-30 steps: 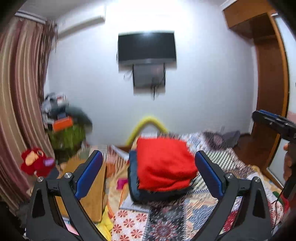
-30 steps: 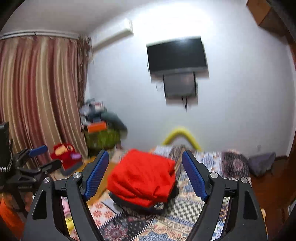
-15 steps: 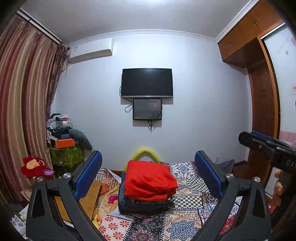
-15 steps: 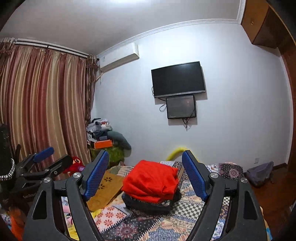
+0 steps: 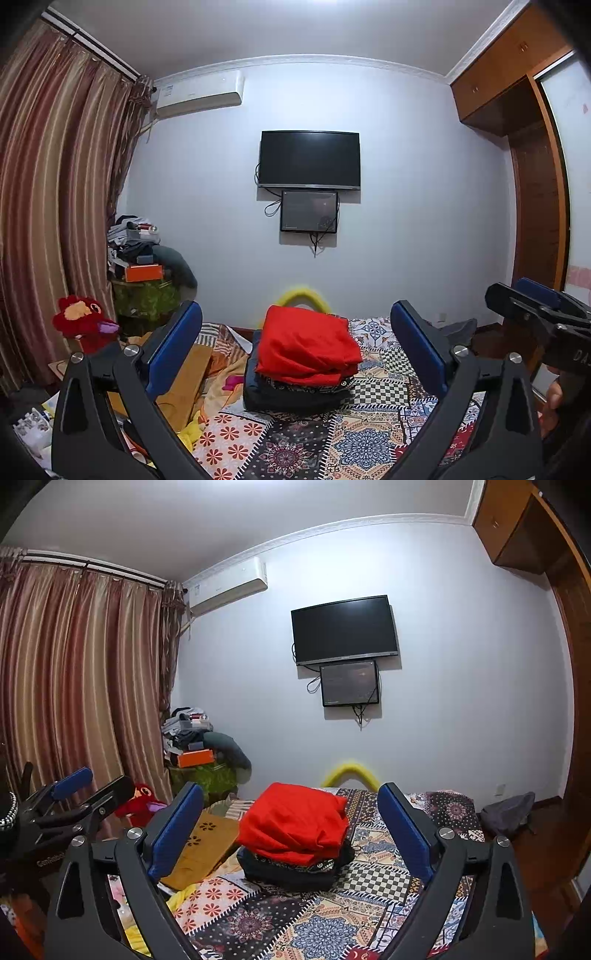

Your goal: Fold large clothes

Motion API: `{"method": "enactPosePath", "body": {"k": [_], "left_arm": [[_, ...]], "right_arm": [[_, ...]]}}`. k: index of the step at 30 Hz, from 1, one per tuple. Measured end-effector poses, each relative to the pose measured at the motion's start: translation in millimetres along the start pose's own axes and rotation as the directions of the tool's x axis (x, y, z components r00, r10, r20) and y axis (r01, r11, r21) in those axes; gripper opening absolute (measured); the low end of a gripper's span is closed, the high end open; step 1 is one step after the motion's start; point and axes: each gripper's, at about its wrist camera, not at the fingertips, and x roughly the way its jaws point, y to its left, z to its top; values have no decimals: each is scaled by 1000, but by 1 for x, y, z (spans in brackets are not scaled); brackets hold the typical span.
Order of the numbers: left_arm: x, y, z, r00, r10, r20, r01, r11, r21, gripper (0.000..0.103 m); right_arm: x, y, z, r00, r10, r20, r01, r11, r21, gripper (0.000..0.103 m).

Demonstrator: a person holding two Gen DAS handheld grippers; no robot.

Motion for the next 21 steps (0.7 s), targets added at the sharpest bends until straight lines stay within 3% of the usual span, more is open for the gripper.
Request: {"method": "enactPosePath", "body": {"k": [21], "left_arm": [[9,-5,-6,999,4,-34,-4,1000,-5,103]], "right_arm": [[-5,3,-9,1000,3,-26,-3,1000,-4,95]]}}
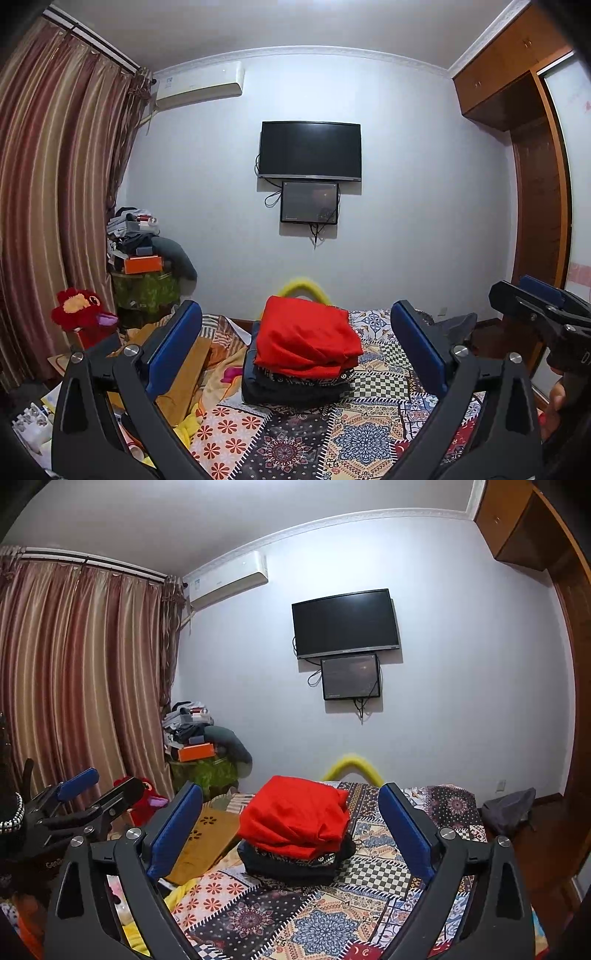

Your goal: Fold large clothes

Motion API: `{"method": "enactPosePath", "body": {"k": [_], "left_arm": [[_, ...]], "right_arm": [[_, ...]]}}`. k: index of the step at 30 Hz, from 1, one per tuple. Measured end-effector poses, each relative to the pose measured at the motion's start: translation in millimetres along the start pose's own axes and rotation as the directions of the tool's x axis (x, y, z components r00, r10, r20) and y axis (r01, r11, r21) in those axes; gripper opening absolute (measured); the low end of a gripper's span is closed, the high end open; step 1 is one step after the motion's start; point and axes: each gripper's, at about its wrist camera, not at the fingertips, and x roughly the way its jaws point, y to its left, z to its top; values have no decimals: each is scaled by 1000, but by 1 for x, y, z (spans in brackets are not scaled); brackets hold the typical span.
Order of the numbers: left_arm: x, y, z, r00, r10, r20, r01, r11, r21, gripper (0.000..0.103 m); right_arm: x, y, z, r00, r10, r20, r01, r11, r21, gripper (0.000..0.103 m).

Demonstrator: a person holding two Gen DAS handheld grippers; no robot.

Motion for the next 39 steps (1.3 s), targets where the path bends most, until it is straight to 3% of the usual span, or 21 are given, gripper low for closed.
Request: {"method": "enactPosePath", "body": {"k": [28,39], "left_arm": [[3,6,-5,1000,0,-17,0,1000,-12,103],[3,6,-6,999,-34,-25,34,999,-16,103]], "right_arm": [[3,2,1,1000,2,-26,-3,1000,-7,95],[1,1,-1,1000,2,-27,-2,1000,-5,96]]}}
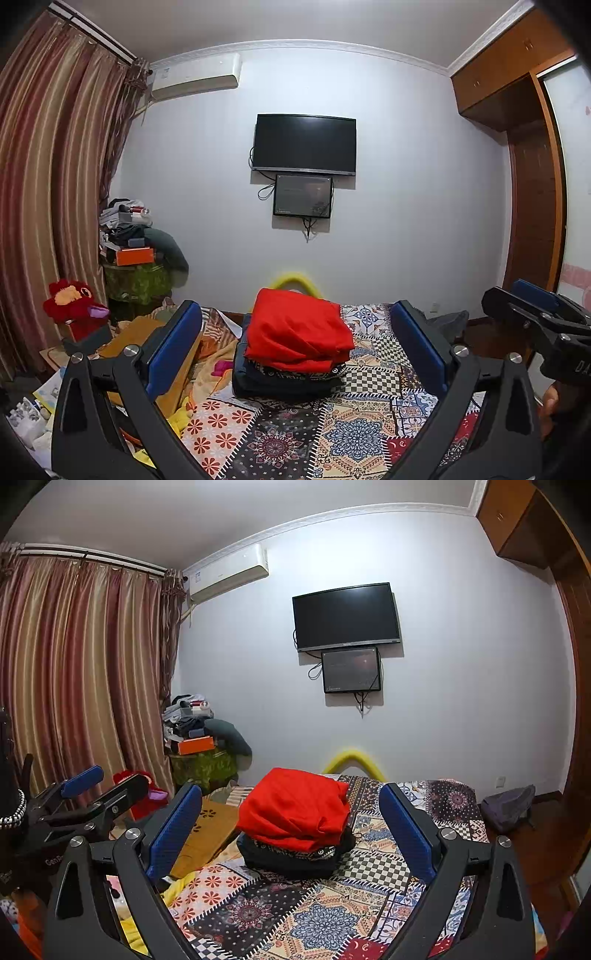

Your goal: Fold large clothes

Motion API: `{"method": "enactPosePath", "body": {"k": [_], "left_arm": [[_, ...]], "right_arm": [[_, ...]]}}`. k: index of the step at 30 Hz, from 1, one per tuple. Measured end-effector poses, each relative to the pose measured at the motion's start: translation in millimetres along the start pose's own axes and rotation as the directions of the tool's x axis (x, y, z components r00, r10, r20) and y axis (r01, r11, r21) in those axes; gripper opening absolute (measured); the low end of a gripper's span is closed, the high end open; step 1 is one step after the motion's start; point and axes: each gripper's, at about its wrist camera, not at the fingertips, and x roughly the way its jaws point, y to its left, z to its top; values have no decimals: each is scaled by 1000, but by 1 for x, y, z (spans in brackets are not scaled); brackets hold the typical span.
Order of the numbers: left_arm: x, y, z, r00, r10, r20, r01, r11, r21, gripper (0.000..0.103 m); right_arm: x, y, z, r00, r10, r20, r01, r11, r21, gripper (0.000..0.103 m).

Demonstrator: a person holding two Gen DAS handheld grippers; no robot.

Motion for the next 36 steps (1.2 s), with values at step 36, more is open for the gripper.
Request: {"method": "enactPosePath", "body": {"k": [36], "left_arm": [[11,-3,-12,999,-17,-37,17,1000,8,103]], "right_arm": [[7,0,-3,1000,-18,-10,18,1000,25,97]]}}
